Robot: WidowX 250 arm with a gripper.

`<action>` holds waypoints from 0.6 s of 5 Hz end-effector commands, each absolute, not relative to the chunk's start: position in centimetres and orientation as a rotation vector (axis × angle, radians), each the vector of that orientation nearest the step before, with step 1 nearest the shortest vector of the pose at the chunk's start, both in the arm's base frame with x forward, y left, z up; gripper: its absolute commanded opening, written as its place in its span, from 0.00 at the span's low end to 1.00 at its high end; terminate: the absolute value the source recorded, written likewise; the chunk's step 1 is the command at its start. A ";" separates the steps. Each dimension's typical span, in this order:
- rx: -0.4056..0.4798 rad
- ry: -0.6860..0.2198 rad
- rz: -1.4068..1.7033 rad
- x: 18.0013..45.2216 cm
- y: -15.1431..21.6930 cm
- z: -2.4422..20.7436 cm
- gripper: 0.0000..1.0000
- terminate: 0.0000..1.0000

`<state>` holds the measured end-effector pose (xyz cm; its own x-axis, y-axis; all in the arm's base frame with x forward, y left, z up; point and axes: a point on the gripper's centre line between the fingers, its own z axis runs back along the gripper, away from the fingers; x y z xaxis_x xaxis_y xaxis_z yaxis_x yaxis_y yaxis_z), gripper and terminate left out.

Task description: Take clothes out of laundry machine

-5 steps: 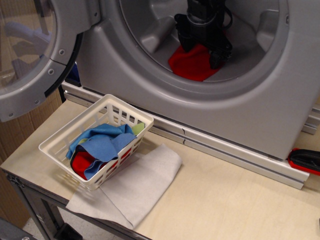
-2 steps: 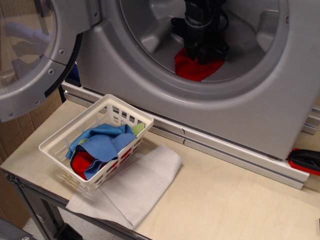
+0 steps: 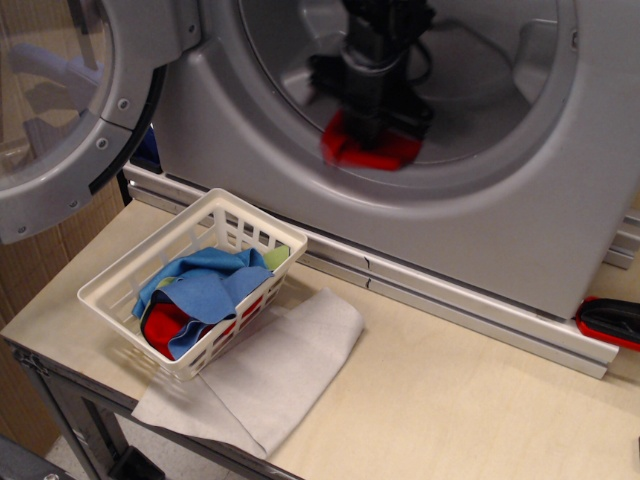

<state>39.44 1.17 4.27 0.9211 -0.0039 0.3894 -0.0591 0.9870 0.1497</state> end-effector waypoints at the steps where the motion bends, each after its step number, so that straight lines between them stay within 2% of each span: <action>1: 0.181 -0.324 0.289 34.2 1.0 7.9 0.00 0.00; 2: 0.189 -0.275 0.389 31.5 1.4 7.7 0.00 0.00; 3: 0.236 -0.162 0.498 28.8 2.7 6.0 0.00 0.00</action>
